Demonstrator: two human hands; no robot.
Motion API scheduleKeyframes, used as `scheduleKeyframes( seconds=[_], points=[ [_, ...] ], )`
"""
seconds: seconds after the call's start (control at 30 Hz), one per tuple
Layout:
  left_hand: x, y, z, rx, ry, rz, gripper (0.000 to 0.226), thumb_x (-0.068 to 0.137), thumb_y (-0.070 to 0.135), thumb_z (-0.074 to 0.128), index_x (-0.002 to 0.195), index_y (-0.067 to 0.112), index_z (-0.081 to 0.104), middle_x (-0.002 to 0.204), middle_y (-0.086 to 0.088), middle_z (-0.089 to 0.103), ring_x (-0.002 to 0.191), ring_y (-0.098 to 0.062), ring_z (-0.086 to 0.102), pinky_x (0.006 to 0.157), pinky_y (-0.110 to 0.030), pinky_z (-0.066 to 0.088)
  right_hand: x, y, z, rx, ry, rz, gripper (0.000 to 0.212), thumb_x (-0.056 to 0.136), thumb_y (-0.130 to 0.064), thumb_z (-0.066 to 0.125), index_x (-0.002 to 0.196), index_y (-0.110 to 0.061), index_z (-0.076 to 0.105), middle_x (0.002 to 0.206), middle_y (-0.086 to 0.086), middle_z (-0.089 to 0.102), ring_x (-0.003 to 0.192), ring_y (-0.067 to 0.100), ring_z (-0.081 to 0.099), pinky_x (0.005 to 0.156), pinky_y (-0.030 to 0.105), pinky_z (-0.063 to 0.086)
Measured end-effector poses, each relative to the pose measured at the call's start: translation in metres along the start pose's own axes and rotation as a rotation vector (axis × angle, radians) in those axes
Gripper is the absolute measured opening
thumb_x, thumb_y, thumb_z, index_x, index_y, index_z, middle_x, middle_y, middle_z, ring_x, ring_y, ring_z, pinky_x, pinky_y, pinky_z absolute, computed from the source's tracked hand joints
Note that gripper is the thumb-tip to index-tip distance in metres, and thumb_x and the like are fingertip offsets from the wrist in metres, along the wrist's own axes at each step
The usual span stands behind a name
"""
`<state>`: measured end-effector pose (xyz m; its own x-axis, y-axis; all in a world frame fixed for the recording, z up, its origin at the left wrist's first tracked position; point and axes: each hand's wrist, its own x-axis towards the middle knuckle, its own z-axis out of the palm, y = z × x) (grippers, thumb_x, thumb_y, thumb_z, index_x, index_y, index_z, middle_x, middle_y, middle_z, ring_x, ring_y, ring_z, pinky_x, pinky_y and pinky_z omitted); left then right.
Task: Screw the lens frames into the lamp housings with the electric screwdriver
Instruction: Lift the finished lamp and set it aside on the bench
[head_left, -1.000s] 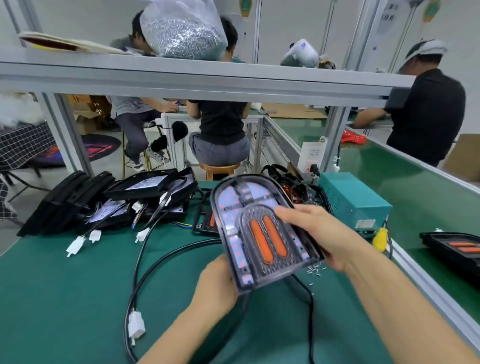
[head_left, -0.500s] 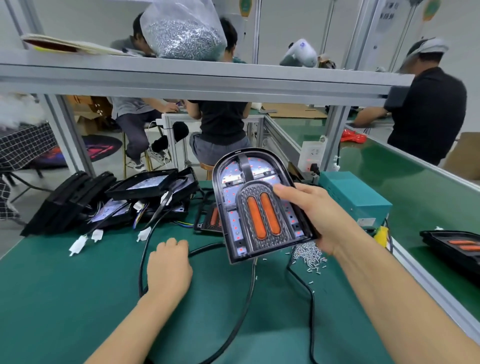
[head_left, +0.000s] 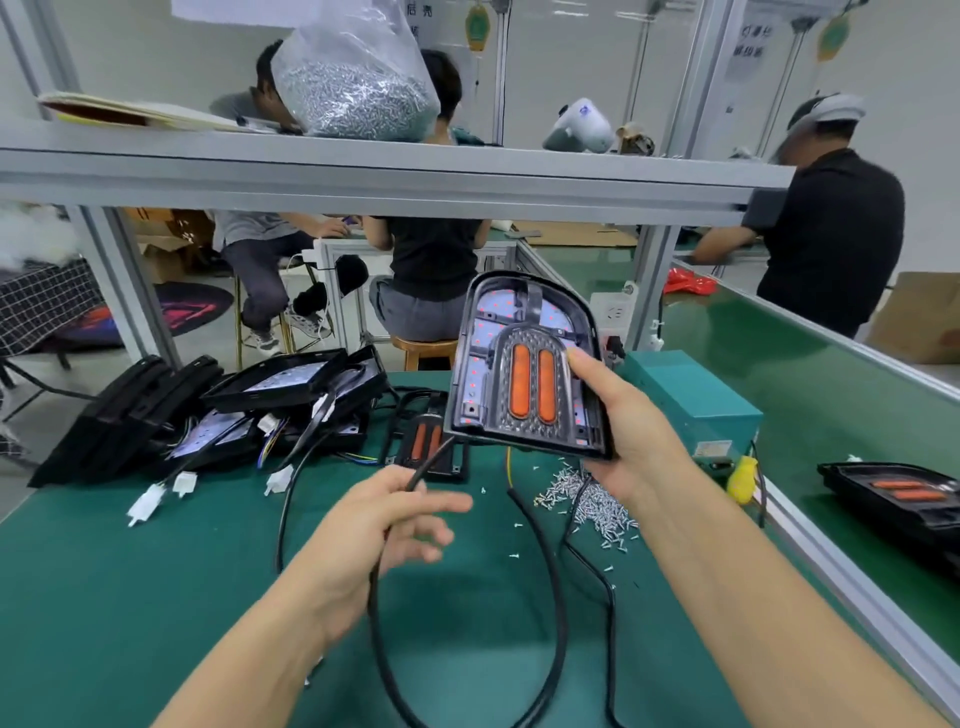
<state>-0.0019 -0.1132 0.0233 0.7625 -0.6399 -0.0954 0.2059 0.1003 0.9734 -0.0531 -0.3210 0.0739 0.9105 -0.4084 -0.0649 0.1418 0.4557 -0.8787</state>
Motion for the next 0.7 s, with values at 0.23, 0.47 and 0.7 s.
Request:
scheduleKeyframes(
  seconds=[0.23, 0.47, 0.7],
  points=[
    [0.011, -0.008, 0.031, -0.181, -0.106, -0.034, 0.014, 0.087, 0.003, 0.049, 0.084, 0.015, 0.042, 0.118, -0.005, 0.068, 0.115, -0.008, 0.060, 0.110, -0.036, 0.028, -0.001, 0.009, 0.022, 0.252, -0.041, 0.070, 0.036, 0.093, -0.025, 0.058, 0.066, -0.013, 0.078, 0.075, 0.006, 0.075, 0.063, 0.018, 0.072, 0.057, 0.029, 0.059],
    [0.016, -0.027, 0.049, -0.090, -0.059, -0.003, 0.040, 0.061, 0.007, 0.066, 0.098, 0.010, 0.051, 0.086, -0.002, 0.070, 0.099, -0.024, 0.063, 0.089, -0.033, 0.041, -0.010, 0.003, 0.020, 0.382, 0.026, 0.125, 0.035, 0.091, -0.027, 0.061, 0.064, -0.011, 0.078, 0.071, 0.006, 0.073, 0.057, 0.018, 0.070, 0.047, 0.027, 0.056],
    [0.017, -0.029, 0.059, 0.123, -0.172, -0.031, 0.049, 0.061, 0.014, 0.068, 0.109, 0.014, 0.059, 0.090, 0.001, 0.072, 0.085, -0.006, 0.064, 0.075, -0.015, 0.045, -0.023, -0.020, 0.004, 0.420, 0.061, 0.141, 0.031, 0.068, -0.027, 0.070, 0.091, -0.007, 0.070, 0.082, 0.012, 0.071, 0.077, 0.027, 0.063, 0.046, 0.027, 0.055]
  ],
)
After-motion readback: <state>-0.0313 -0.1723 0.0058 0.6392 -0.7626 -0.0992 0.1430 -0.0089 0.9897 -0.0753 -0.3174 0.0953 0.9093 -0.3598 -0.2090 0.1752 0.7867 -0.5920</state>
